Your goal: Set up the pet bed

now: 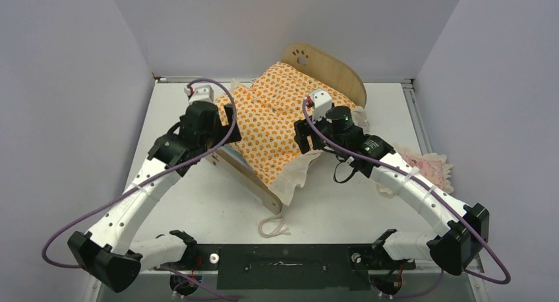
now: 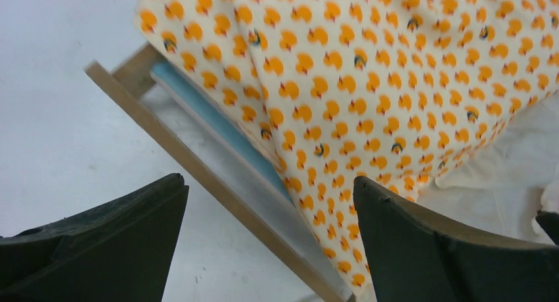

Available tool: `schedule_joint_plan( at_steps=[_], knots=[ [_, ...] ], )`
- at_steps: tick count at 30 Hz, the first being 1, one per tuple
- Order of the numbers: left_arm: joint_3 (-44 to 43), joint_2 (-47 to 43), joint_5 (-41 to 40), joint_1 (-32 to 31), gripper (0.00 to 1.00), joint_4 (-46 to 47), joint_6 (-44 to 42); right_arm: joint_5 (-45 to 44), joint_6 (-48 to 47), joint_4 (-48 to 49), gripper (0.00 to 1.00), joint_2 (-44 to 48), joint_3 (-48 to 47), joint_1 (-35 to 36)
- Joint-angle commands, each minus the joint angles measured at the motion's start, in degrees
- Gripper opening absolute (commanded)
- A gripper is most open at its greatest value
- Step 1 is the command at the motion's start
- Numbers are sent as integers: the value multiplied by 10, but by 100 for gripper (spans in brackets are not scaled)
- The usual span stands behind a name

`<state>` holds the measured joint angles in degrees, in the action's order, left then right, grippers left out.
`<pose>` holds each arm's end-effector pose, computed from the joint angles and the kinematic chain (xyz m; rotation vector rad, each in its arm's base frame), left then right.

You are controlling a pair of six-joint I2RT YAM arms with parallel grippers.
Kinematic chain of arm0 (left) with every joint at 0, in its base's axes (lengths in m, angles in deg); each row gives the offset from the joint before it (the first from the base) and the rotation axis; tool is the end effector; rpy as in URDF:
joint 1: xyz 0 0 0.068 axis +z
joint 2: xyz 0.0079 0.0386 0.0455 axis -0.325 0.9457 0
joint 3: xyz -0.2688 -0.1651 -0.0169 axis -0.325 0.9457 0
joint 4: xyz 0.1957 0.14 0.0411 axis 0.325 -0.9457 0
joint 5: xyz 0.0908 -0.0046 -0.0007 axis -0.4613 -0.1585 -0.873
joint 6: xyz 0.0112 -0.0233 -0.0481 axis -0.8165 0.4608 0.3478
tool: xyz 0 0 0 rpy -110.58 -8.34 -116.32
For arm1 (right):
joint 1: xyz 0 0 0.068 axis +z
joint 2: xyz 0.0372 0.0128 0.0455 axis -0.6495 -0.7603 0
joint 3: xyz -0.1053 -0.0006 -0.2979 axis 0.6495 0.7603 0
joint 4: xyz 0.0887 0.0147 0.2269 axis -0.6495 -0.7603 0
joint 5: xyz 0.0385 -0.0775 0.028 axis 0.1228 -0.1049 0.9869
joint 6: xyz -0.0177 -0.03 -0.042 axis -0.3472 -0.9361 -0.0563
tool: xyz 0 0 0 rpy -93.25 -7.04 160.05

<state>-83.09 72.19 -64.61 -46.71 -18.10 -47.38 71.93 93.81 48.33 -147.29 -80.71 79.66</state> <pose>0.1968 -0.0892 0.4211 -0.2381 2.1551 -0.1931 0.1971 0.1623 0.3931 -0.6308 1.9952 0.5211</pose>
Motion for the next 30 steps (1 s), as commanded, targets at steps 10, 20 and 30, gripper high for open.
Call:
schedule_joint_plan(
  at_steps=[10, 20, 30],
  knots=[
    [209, 19, 7, -100, 77, 134, 256, 27, 22, -5, 73, 40, 72, 4],
    [243, 9, 4, -63, 0, 167, 95, 31, 50, -6, 66, 65, 101, 73],
    [144, 133, 128, 162, 0, 161, -132, 7, 78, 4, 64, 64, 118, 108]
  ],
)
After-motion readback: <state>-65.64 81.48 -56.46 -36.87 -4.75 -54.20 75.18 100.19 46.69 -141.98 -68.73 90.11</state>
